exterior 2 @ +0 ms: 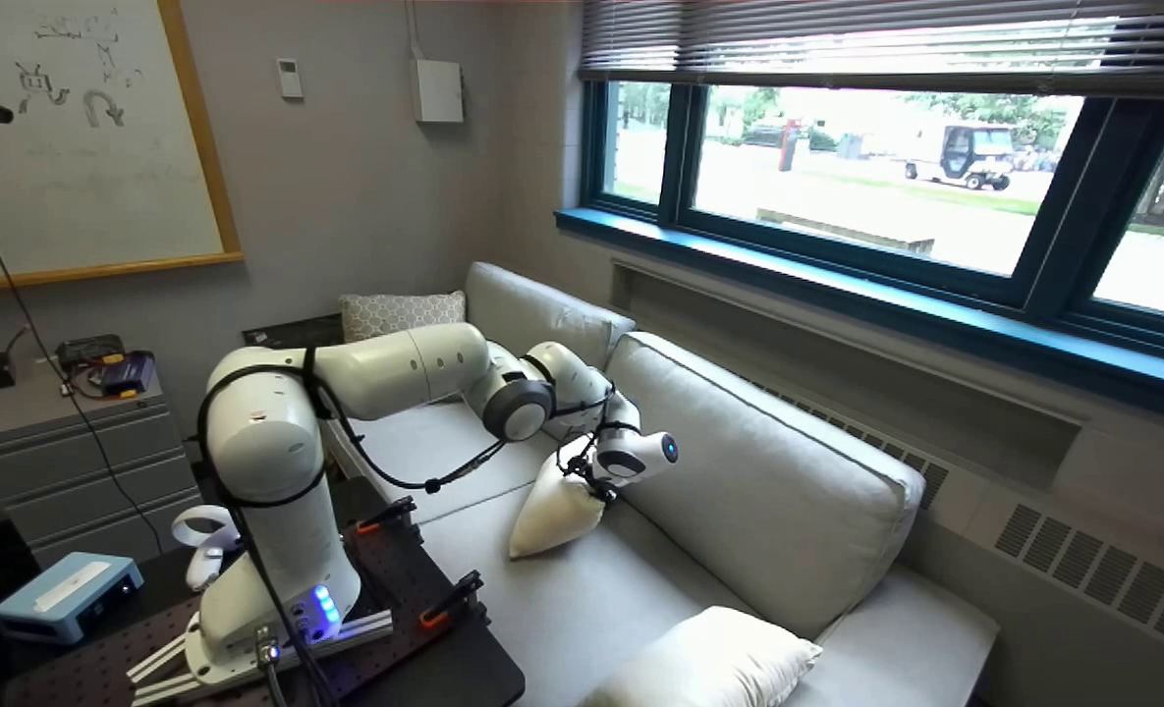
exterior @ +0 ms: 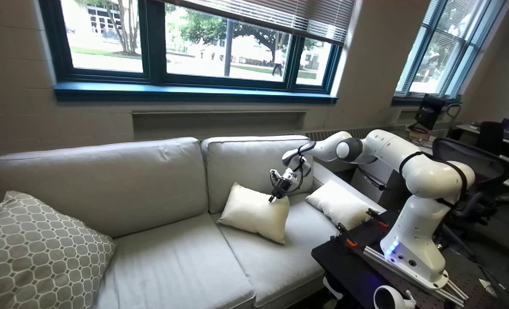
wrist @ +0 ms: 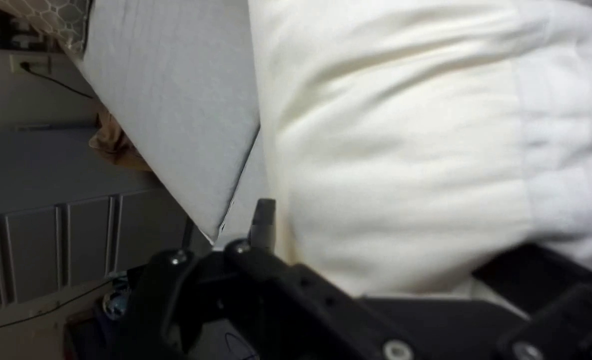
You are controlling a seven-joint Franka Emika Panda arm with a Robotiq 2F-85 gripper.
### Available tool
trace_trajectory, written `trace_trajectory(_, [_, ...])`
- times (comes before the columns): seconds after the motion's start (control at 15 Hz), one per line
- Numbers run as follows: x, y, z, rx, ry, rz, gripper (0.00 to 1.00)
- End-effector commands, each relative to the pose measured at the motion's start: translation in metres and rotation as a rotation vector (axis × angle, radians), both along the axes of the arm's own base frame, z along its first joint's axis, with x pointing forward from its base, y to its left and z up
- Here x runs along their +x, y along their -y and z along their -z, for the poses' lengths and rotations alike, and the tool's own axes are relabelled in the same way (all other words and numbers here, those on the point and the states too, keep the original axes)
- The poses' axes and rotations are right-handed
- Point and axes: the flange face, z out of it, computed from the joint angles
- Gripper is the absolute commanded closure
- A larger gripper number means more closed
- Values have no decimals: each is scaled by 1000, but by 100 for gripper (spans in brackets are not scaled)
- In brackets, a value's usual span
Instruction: Arrange the two small pillows against the right armrest of the sofa
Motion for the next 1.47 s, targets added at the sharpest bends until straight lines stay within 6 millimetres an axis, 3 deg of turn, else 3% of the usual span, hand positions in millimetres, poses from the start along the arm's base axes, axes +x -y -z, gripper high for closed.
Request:
trace_trajectory(0.0, [-12, -47, 7, -20, -52, -108, 0])
trace_trajectory(0.2, [-20, -62, 11, -63, -110, -135, 0])
trace_trajectory(0.27, [-21, -66, 11, -73, -129, -146, 25])
trace_trajectory(0.4, [-20, -70, 7, -95, -153, -159, 31])
trace_trajectory(0.6, [-14, -72, -1, -107, -164, -141, 57])
trace_trajectory(0.93, [-1, -70, -9, -90, -176, -62, 90])
trace_trajectory(1.13, [1, -76, -14, -34, -207, -7, 95])
trace_trajectory(1.4, [2, -68, -15, 24, -196, 59, 90])
